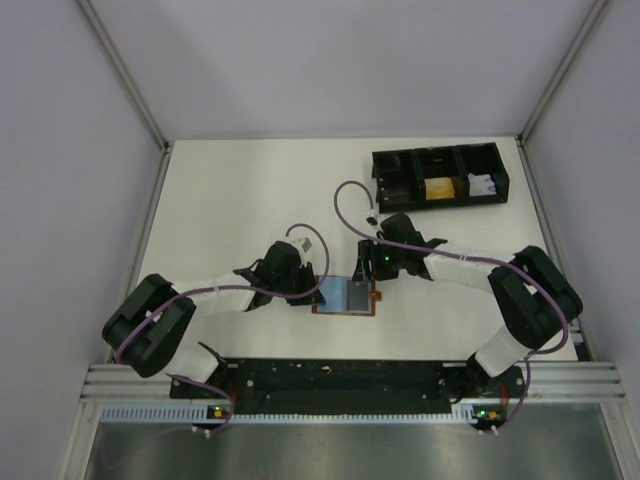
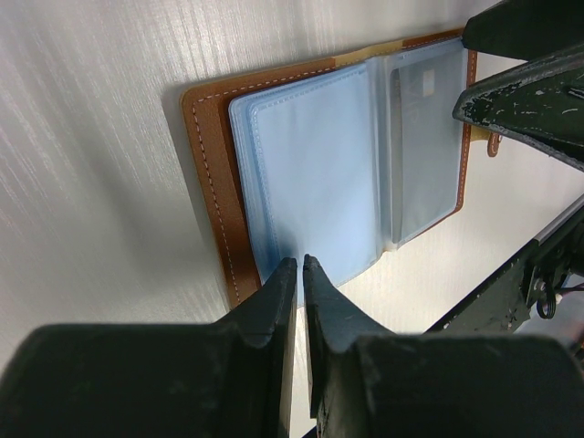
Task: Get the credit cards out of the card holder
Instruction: Remove the credit card from the card holder.
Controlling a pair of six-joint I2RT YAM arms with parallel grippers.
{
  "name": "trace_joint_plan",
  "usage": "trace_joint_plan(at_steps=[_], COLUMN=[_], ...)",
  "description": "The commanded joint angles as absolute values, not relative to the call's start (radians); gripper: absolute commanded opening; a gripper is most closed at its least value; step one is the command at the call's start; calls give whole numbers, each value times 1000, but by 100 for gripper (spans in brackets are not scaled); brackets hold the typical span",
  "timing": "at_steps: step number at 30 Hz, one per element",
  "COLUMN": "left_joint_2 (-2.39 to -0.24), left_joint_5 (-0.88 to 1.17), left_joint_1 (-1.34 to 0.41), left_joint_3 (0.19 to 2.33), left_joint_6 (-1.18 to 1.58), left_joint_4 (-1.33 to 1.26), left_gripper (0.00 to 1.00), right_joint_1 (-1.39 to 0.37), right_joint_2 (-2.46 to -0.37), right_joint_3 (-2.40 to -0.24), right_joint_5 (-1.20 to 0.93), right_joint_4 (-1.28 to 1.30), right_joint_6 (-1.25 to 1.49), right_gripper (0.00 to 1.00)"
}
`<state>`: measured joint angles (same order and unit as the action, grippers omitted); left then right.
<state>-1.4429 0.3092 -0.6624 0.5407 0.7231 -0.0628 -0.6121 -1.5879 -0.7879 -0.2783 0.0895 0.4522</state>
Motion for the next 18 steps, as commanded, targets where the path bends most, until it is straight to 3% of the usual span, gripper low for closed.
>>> trace_joint_plan(at_steps=[1,4,9,18], left_joint_2=[-1460,-1459,-1453,-1454], left_joint_5=[299,299,296,299], left_joint_1=[-666,-666,-666,-666], left_joint_3=[534,531,528,526], left_joint_6=[704,704,706,706], left_joint_4=[-57,-57,-60,-63], left_gripper=[12,11,11,11], right_joint_1=[-611,-612,-611,-611], right_joint_2=[-1592,-1592,-1591,-1580], right_joint_3=[-825,-828,-838,-853], right_joint_5=[-298,-295,-366,-341], right_joint_4=[68,69,64,83], right_joint_6=[433,428,430,413], right_gripper=[55,54,46,45])
